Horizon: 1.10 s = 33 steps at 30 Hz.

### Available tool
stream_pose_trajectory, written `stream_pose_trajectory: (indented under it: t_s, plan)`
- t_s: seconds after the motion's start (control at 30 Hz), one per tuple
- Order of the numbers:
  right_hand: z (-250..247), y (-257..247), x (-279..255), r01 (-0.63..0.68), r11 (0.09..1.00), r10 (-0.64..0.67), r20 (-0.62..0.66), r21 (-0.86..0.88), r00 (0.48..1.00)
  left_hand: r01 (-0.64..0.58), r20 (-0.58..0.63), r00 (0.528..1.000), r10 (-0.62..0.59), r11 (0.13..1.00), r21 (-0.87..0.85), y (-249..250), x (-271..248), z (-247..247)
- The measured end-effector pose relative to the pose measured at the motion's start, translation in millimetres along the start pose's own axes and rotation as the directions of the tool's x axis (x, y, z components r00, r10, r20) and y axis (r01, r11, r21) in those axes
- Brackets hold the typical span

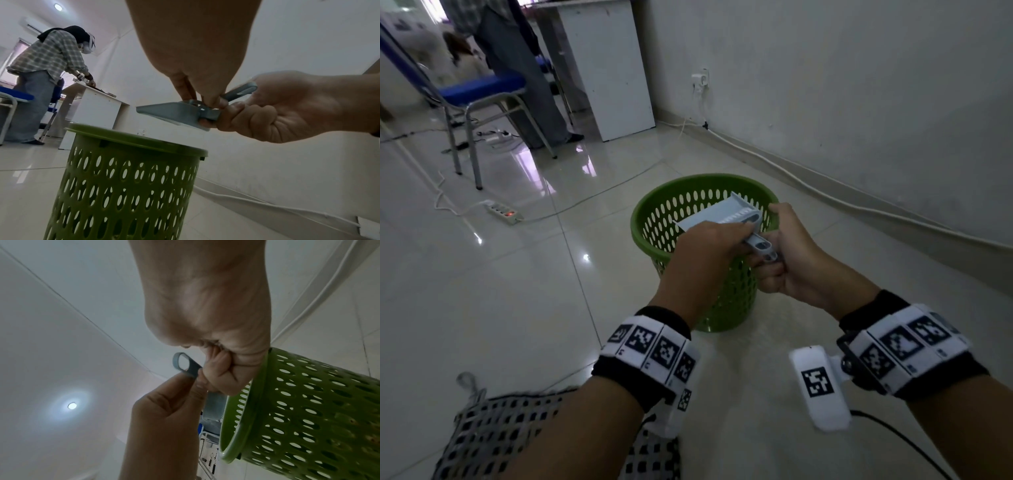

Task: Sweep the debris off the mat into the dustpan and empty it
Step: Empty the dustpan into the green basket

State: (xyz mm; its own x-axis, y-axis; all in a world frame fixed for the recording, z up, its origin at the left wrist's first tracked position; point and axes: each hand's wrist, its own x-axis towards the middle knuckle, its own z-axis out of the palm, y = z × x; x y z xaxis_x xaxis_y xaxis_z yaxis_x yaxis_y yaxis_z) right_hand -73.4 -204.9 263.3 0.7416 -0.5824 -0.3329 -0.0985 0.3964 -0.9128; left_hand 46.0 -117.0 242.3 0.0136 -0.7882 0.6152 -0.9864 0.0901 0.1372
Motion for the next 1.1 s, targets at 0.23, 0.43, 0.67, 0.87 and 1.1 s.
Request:
stream_pose_trajectory:
  t_s: [0.23, 0.43, 0.67, 0.87, 1.1]
  plan:
    - [-9.2, 14.4, -7.6, 0.003, 0.999, -0.001, 0.047, -0.033, 0.999, -0.029, 0.061, 0.998, 0.029, 1.000, -0.001, -0.4, -11.6, 8.6]
    - [-9.0, 19.5, -17.4, 0.018, 0.998, -0.012, 0.096, -0.063, 0.995, -0.023, 0.001, 1.000, 0.023, 1.000, 0.013, -9.5, -19.3, -3.0]
    - [1.2, 34.8, -26.4, 0.034, 0.992, -0.039, -0.040, -0.119, 0.998, 0.149, -0.006, 0.989, -0.149, 0.988, -0.036, -11.4, -33.9, -3.1]
    - [11.0, 74.7, -43.7, 0.040, 0.930, -0.088, -0.116, -0.367, 0.989, 0.498, -0.272, 0.761, -0.589, 0.799, -0.337, 21.2, -74.1, 4.3]
    - [3.2, 152.0, -58.6, -0.059, 0.972, -0.005, -0.268, -0.227, 0.963, 0.595, -0.070, 0.573, -0.816, 0.474, -0.649, 53.5, -126.0, 34.3]
